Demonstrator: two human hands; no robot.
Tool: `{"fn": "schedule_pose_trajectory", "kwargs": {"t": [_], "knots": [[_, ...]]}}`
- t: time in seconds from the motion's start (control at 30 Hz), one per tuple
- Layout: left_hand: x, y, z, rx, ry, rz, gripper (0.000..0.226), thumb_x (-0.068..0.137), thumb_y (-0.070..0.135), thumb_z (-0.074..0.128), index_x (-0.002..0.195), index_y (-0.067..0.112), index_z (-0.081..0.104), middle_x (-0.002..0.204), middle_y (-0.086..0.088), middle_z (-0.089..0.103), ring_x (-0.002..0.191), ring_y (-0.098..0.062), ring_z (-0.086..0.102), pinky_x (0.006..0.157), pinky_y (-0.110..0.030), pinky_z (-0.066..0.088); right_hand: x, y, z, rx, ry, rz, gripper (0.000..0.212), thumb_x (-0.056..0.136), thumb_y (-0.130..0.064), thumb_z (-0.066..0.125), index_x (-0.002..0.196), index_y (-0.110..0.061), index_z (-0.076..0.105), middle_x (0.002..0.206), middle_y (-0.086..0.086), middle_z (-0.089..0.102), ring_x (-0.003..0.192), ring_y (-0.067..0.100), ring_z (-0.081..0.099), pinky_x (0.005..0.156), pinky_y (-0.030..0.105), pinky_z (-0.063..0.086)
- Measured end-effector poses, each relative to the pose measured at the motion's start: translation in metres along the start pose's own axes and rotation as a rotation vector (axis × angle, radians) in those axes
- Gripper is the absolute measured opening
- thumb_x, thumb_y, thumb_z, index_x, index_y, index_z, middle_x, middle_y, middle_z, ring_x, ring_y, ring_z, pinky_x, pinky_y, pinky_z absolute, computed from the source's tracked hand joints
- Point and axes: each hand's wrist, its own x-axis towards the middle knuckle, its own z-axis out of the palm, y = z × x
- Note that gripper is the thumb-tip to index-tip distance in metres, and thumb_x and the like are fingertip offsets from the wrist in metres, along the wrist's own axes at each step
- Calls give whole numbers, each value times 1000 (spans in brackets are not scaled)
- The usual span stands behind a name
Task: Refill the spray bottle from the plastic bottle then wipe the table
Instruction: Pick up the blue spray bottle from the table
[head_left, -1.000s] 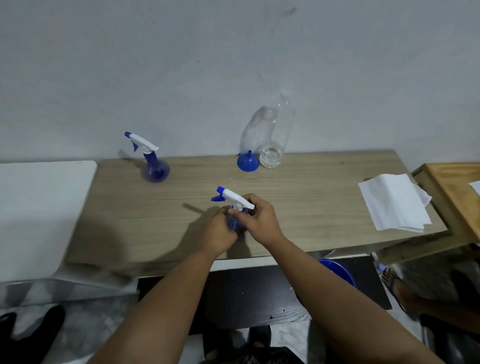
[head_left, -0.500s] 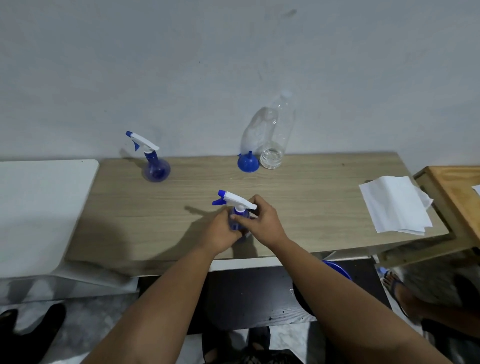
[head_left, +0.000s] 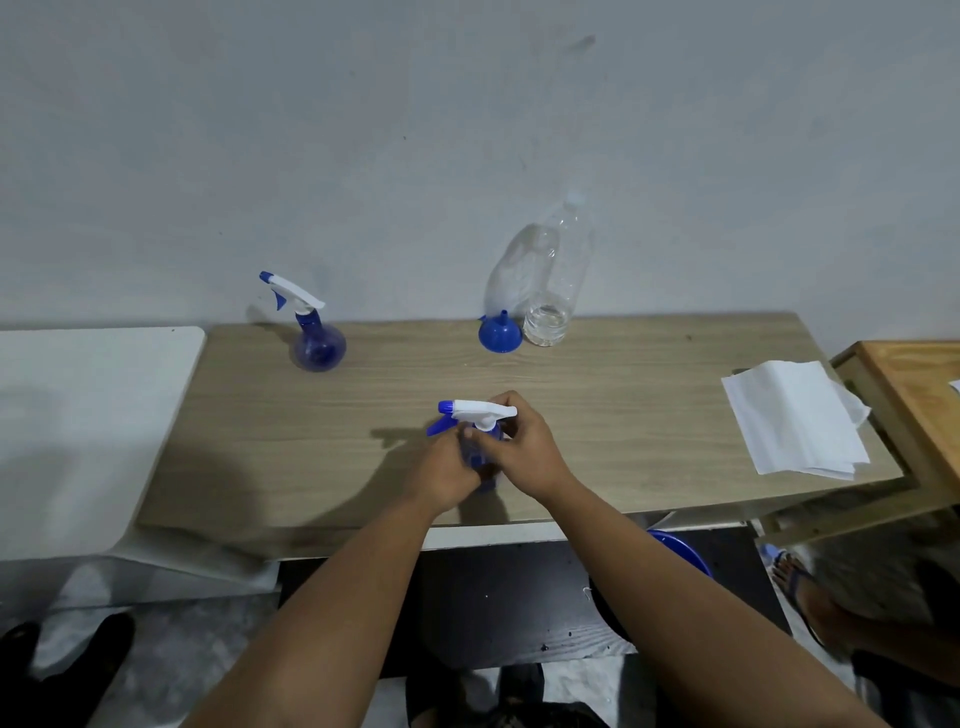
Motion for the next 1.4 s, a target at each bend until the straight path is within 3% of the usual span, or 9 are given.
{"fn": "schedule_pose_trajectory", "kwargs": {"t": [0.07, 0.2, 0.33, 0.47, 0.97, 1.07, 1.2, 1.33, 1.4], "knots": [[3, -5, 1, 7, 9, -25, 38, 81, 11, 73, 111, 27, 56, 94, 13, 64, 85, -5, 62, 69, -18, 47, 0, -1, 0, -7, -14, -11, 23, 86, -7, 77, 105, -17, 67, 95, -12, 71, 89, 8, 67, 82, 34, 55], [6, -9, 4, 39, -5, -23, 40, 77, 12, 71, 111, 31, 61, 97, 10, 71, 89, -10, 68, 78, -33, 58, -5, -1, 3, 11, 67, 8, 40, 78, -30, 89, 106, -20, 61, 95, -12, 71, 89, 9, 69, 80, 34, 60], [10, -18, 10, 38, 0, -46, 38, 80, 15, 68, 114, 30, 62, 101, 7, 71, 93, -14, 67, 84, -40, 59, -4, 0, 3, -6, 45, -13, 27, 86, -8, 79, 109, -14, 68, 97, -4, 75, 91, 10, 70, 83, 35, 58], [11, -17, 11, 16, -5, -8, 33, 85, 19, 66, 118, 26, 63, 101, 6, 69, 93, -14, 66, 81, -32, 55, -6, -4, 3, 34, 80, 37, 39, 77, -25, 87, 106, -16, 62, 96, -1, 74, 91, 12, 70, 81, 36, 59], [15, -19, 10, 64, -52, -21, 37, 79, 20, 67, 115, 27, 62, 102, 4, 71, 94, -15, 68, 84, -38, 58, -5, -4, 4, 7, 75, 35, 28, 86, -12, 80, 111, -13, 67, 101, 1, 76, 93, 10, 71, 83, 35, 57], [13, -17, 9, 65, -50, -68, 34, 78, 17, 69, 111, 26, 65, 99, 3, 71, 92, -16, 68, 80, -34, 58, -9, -6, 5, 27, 67, 44, 42, 86, -9, 81, 124, -15, 63, 110, -2, 75, 103, 9, 72, 89, 31, 58], [13, -18, 10, 92, -59, -40, 27, 79, 26, 64, 106, 26, 63, 93, 2, 70, 86, -15, 68, 79, -43, 59, -10, -3, 4, 61, 95, 16, 29, 89, -9, 81, 114, -8, 67, 107, 9, 76, 104, 28, 72, 92, 48, 57], [7, -11, 8, -19, -2, -71, 35, 81, 26, 74, 115, 28, 63, 96, 14, 68, 87, -5, 65, 68, -14, 48, -12, -11, -2, 59, 63, -22, 17, 95, 0, 69, 111, -6, 70, 104, 6, 77, 99, 16, 72, 91, 41, 56], [6, -11, 8, -75, 9, -101, 49, 72, 33, 82, 117, 27, 64, 100, 13, 71, 92, -8, 67, 76, -19, 52, -11, -29, -5, 119, 61, -51, 18, 96, 3, 65, 114, -1, 70, 109, 14, 77, 99, 12, 71, 94, 41, 56]]}}
